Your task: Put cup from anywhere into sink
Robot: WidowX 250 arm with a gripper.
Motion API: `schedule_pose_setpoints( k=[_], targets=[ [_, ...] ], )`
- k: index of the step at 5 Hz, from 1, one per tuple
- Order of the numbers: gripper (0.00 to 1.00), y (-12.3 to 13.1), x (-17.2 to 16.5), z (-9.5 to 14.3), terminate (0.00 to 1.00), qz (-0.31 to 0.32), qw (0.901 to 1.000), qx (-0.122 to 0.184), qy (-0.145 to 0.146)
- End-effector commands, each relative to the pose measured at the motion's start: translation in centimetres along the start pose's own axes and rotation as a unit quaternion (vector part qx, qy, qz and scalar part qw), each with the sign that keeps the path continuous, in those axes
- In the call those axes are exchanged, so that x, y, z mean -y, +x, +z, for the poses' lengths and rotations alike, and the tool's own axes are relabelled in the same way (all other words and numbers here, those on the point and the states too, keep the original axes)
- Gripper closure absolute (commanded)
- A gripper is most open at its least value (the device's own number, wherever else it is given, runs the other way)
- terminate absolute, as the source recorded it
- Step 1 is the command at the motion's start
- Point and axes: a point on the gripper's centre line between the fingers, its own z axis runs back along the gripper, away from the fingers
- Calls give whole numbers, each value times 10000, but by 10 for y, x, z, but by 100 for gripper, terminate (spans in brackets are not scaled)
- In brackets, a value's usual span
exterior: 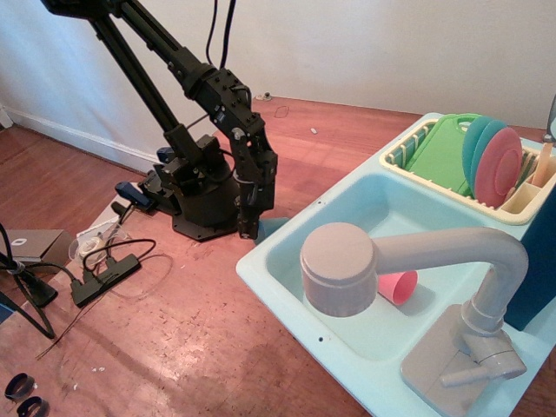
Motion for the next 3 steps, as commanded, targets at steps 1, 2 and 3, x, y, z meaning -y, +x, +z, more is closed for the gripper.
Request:
schedule_pose_setpoints(
  k=[1,2,3],
  targets=[
    [100,6,-4,34,0,-152,9997,156,125],
    [100,2,-20,86,0,43,9971,511,560],
    [100,-4,-23,129,0,89,9957,715,583]
  ],
)
